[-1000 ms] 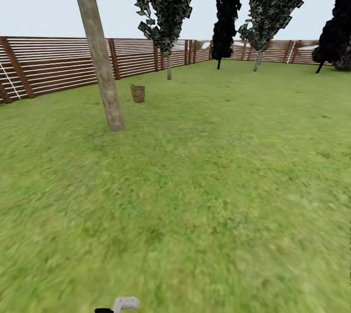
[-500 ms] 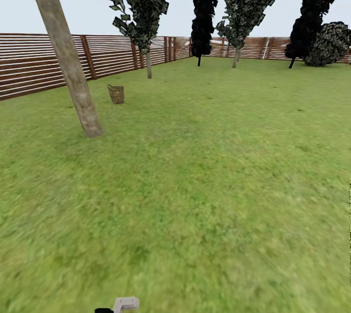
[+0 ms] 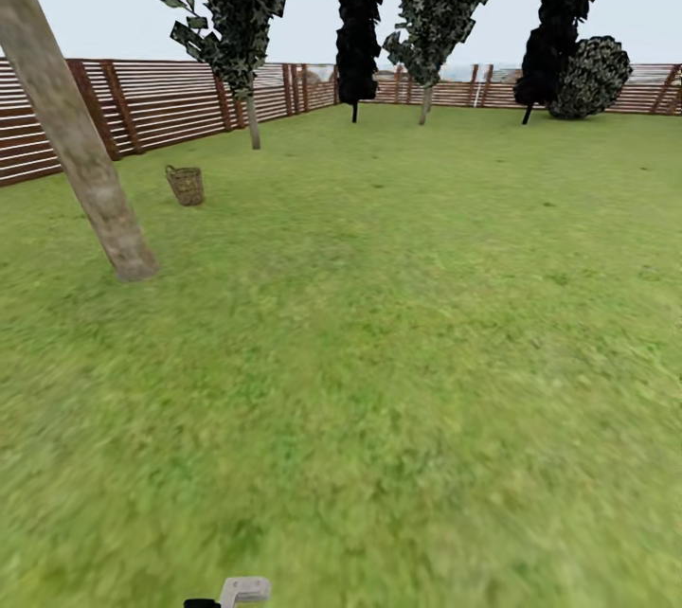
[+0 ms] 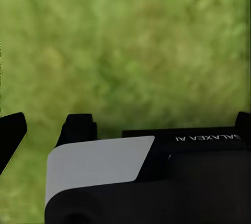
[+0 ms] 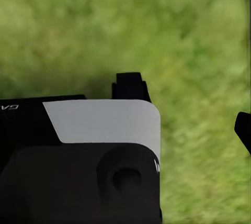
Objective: Take the three Easter eggs out of the wicker basket on the lawn in the garden, then place them on the lawn next to a single tree (choose any tree) so that all three eggs are next to the same tree and none are left in the basket.
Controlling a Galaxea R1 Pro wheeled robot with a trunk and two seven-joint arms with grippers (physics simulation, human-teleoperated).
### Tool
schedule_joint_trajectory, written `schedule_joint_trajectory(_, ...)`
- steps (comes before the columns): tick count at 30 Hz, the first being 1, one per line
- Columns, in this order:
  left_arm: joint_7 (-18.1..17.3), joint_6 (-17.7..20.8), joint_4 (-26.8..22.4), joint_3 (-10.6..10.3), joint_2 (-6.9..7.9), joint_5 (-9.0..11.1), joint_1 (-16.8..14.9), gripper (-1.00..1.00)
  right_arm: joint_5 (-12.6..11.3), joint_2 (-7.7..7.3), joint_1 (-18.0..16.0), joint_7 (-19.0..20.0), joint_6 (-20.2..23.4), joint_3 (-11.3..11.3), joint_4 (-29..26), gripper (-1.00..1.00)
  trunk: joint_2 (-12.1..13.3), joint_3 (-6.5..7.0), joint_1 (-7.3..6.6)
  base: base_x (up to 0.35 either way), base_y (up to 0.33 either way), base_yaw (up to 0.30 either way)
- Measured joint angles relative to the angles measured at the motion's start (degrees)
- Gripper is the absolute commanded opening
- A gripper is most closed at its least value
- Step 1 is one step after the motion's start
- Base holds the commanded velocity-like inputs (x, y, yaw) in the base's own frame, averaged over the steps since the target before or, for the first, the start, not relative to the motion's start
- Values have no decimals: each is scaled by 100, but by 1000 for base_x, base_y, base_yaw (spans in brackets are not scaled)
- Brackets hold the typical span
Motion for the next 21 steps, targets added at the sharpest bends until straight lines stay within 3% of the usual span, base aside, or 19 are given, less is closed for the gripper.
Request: schedule_joint_trajectory(21,-1,0,63,-8,0,-5,0,100,32,24,0,21,-37,24,9,100,0,-11,0,325,0,-2)
